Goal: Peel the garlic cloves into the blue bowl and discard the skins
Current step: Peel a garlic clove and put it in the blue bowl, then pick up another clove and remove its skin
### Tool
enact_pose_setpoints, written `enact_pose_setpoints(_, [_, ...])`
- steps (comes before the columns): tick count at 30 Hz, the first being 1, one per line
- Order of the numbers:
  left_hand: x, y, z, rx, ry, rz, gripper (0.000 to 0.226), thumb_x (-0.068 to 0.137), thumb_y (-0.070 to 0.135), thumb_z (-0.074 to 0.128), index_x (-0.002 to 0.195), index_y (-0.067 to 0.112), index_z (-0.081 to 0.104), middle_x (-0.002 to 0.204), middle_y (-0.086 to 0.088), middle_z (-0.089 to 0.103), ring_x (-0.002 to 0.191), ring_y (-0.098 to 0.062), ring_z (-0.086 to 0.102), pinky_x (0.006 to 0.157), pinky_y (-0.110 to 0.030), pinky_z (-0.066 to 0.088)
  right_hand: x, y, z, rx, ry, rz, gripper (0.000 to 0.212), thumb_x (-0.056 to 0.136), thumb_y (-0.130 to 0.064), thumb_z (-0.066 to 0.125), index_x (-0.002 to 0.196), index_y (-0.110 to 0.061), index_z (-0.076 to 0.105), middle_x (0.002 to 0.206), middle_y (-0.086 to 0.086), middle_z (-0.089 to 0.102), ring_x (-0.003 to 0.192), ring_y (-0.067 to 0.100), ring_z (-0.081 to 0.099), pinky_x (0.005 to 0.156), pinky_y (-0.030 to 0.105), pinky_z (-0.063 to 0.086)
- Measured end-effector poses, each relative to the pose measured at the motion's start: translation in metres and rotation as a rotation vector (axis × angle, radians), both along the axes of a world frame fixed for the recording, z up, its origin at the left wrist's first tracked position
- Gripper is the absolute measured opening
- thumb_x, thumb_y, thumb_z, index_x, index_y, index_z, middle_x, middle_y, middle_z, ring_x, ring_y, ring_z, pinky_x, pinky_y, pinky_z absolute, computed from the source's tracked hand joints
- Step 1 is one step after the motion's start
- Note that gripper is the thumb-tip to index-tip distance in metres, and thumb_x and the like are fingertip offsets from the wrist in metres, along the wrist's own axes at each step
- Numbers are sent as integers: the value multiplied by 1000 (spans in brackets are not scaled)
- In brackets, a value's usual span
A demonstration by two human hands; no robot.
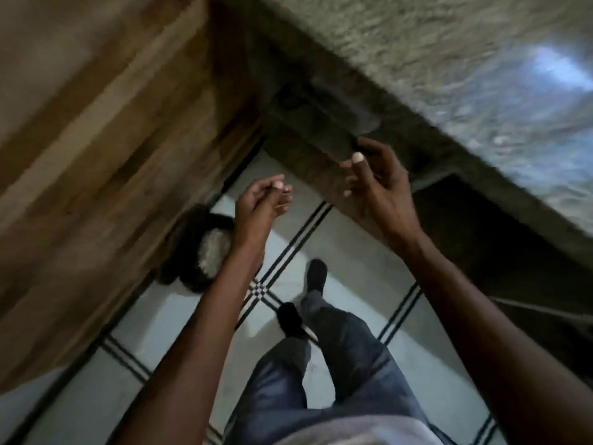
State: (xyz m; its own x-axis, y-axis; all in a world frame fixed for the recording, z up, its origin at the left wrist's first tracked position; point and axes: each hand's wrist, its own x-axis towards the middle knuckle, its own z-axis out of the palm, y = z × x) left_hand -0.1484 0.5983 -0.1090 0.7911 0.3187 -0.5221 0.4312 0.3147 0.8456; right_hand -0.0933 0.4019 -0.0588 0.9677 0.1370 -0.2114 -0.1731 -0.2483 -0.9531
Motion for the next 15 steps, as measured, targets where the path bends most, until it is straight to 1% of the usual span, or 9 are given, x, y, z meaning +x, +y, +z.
enact_pose_setpoints(2, [32,-46,36,35,-69,-146,17,104,12,59,117,16,70,105,-4,76,91,-13,72,76,-22,57,6,-53,38,42,-80,-133,37,110,-30,53,144,-15,50,117,9,71,95,19,73,77,35,62])
enact_pose_setpoints(3, [48,-71,54,56,-108,-215,16,103,11,60,115,16,70,102,-3,77,90,-12,72,75,-21,57,10,-80,53,62,-99,-207,37,109,-29,54,143,-15,51,115,11,72,94,20,74,75,34,62])
enact_pose_setpoints(5, [78,-126,87,91,-189,-342,15,103,8,59,113,13,69,97,-5,76,82,-9,71,71,-19,56,17,-135,78,83,-116,-348,35,109,-27,55,141,-13,52,113,13,72,93,17,74,73,30,61])
enact_pose_setpoints(7, [104,-181,109,132,-244,-451,13,102,5,60,110,10,69,92,-6,75,75,-6,70,68,-18,55,21,-188,94,111,-131,-460,34,109,-25,55,140,-13,52,111,12,72,94,21,76,74,32,62])
enact_pose_setpoints(10, [140,-262,123,170,-285,-597,11,101,4,61,105,9,70,88,-8,74,70,-5,69,63,-16,54,29,-267,98,125,-156,-624,29,109,-21,56,136,-13,55,107,10,71,91,25,76,72,33,63])
enact_pose_setpoints(12, [157,-315,124,212,-289,-690,11,101,6,63,102,12,72,86,-6,75,70,-5,70,62,-16,53,28,-317,91,82,-124,-699,24,108,-20,58,131,-15,59,107,9,72,90,22,77,72,34,63])
enact_pose_setpoints(15, [178,-384,114,271,-256,-789,9,100,7,65,104,8,73,86,-7,76,72,-7,72,65,-21,55,25,-383,74,-28,-48,-764,21,105,-23,63,125,-20,66,109,1,73,88,12,77,69,32,64])
